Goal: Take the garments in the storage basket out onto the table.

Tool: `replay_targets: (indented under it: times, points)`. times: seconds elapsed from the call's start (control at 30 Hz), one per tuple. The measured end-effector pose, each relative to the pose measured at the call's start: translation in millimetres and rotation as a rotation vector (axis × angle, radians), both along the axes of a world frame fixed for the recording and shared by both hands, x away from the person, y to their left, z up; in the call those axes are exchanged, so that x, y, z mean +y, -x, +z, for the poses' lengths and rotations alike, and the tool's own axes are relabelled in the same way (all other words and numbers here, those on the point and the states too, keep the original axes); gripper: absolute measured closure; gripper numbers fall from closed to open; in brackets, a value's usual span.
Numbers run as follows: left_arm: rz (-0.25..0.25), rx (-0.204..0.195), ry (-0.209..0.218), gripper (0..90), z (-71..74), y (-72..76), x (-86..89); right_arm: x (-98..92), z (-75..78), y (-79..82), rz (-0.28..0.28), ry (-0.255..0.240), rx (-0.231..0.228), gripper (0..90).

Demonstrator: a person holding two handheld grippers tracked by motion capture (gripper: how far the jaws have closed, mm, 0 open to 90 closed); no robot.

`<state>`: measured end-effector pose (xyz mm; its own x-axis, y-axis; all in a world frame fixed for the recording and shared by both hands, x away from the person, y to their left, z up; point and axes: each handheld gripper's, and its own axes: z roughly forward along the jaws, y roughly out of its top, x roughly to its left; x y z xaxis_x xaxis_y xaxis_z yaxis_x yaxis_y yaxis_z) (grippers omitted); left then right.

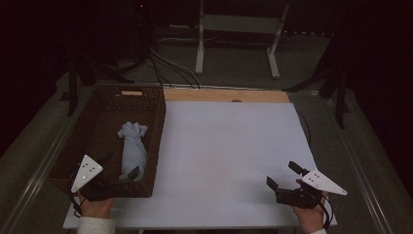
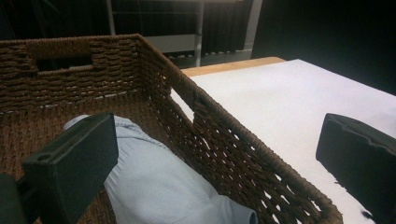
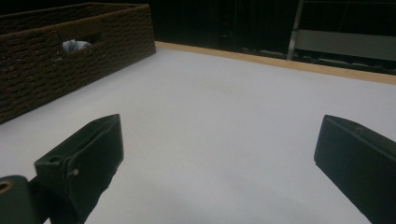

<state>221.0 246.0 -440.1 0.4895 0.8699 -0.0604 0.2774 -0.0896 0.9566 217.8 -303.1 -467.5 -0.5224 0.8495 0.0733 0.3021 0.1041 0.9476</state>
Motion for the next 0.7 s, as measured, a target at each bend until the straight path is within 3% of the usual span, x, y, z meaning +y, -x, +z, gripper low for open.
replay_targets:
  times: [0.37,0.5,0.7]
  points:
    - [0.002,-0.015,-0.010,0.1,1.7,2.0,-0.3,3.5,0.3,1.8,0.000,0.001,-0.012,1.7]
    - [0.012,-0.012,0.005,0.1,2.1,2.3,1.8,4.4,0.4,2.1,-0.002,-0.005,-0.014,1.7]
    - [0.026,0.000,-0.030,0.2,8.0,1.5,3.5,6.2,0.0,2.5,0.002,-0.017,-0.013,1.9]
